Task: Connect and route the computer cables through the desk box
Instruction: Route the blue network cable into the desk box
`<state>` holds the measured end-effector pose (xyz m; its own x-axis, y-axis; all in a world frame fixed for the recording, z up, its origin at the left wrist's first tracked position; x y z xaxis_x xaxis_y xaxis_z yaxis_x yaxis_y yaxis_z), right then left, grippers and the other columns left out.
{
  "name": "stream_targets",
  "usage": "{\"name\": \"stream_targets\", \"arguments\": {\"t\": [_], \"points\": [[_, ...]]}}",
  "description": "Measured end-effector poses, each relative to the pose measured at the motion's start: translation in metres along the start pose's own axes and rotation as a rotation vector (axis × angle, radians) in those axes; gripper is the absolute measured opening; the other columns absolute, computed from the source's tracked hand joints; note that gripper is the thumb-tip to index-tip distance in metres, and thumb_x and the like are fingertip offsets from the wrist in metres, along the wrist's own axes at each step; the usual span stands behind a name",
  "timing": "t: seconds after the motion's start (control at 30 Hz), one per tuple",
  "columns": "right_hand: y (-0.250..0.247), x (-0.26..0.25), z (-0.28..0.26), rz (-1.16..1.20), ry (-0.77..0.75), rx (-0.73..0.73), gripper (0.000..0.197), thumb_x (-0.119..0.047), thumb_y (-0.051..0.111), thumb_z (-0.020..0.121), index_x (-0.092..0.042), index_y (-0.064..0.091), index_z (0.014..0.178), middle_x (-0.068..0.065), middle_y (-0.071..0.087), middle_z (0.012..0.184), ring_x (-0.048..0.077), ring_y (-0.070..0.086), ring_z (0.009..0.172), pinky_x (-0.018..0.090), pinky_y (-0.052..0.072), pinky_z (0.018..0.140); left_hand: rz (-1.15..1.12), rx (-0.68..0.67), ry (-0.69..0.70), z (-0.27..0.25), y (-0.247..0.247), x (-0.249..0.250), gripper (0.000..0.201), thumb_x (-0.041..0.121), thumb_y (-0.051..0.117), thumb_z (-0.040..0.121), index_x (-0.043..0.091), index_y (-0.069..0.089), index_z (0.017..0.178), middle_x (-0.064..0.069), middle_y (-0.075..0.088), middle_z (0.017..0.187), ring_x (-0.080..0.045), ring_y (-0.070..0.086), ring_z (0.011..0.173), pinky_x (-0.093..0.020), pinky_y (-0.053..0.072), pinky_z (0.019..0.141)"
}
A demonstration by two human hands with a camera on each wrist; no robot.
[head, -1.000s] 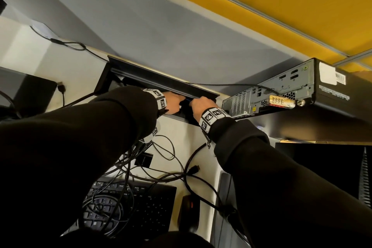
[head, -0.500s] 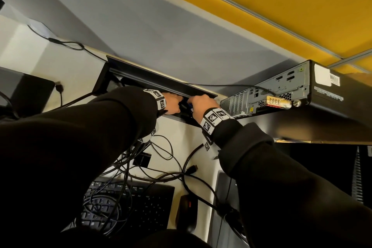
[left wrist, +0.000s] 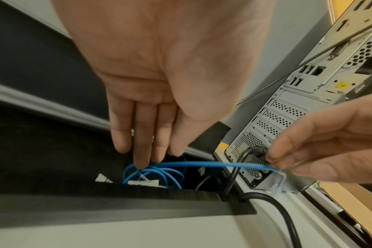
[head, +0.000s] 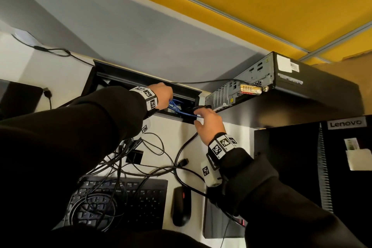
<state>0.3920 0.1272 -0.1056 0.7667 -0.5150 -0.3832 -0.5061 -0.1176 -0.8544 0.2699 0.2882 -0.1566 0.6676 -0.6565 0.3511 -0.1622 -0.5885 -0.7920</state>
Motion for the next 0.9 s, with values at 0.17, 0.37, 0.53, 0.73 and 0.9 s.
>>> {"name": "stream_targets", "arguments": {"t": [0.17, 0.37, 0.53, 0.73, 0.9], "points": [[0.010, 0.021, -0.009, -0.157, 0.106, -0.050, 0.035, -0.021, 0.063, 0.093, -0.024, 0.062, 0.128, 0.007, 0.053, 0.134, 0.031, 0.052, 0.122, 0.041, 0.048, 0.102, -0.021, 0.007, -0.023, -0.012, 0.010, -0.006, 0.030, 0.011, 0.061, 0.093, 0.018, 0.073, 0.119, -0.012, 0.070, 0.114, -0.031, 0.066, 0.102, -0.037, 0.057, 0.084], [0.018, 0.044, -0.016, -0.136, 0.335, -0.123, 0.022, -0.040, 0.060, 0.094, -0.035, 0.068, 0.114, 0.008, 0.043, 0.127, 0.038, 0.062, 0.104, 0.039, 0.050, 0.100, 0.007, -0.028, -0.021, -0.016, 0.022, -0.008, 0.027, 0.026, 0.058, 0.100, 0.018, 0.075, 0.120, -0.003, 0.069, 0.121, -0.027, 0.061, 0.116, -0.031, 0.045, 0.088], [-0.014, 0.023, -0.016, -0.162, 0.249, -0.029, 0.018, -0.040, 0.055, 0.099, -0.035, 0.067, 0.110, 0.006, 0.055, 0.124, 0.032, 0.064, 0.098, 0.037, 0.052, 0.088, -0.080, -0.101, -0.007, -0.013, 0.033, 0.000, 0.039, 0.018, 0.049, 0.100, 0.025, 0.067, 0.134, -0.004, 0.062, 0.138, -0.028, 0.056, 0.124, -0.034, 0.048, 0.098], [-0.044, -0.027, -0.036, -0.328, -0.061, 0.128, 0.020, -0.041, 0.058, 0.099, -0.030, 0.072, 0.107, -0.002, 0.056, 0.105, 0.022, 0.057, 0.099, 0.030, 0.041, 0.073, -0.099, -0.216, 0.071, -0.012, 0.047, 0.027, 0.060, 0.007, 0.048, 0.093, 0.024, 0.051, 0.150, -0.004, 0.044, 0.158, -0.028, 0.041, 0.144, -0.043, 0.038, 0.117], [-0.056, -0.052, -0.038, -0.437, -0.224, 0.221, 0.020, -0.042, 0.063, 0.095, -0.027, 0.075, 0.101, -0.001, 0.058, 0.098, 0.027, 0.053, 0.096, 0.038, 0.040, 0.080, -0.030, -0.212, 0.057, -0.015, 0.043, 0.034, 0.056, 0.017, 0.051, 0.094, 0.029, 0.046, 0.148, -0.010, 0.053, 0.145, -0.031, 0.055, 0.127, -0.037, 0.050, 0.099]]}}
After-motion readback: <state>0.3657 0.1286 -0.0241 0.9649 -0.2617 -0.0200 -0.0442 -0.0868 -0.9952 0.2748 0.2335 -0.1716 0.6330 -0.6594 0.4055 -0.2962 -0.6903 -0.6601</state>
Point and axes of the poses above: each hand's wrist, its own z-axis towards the middle knuckle, its own y-axis out of the palm, x = y × z, the point moved 6 cm from there along z, towards the middle knuckle
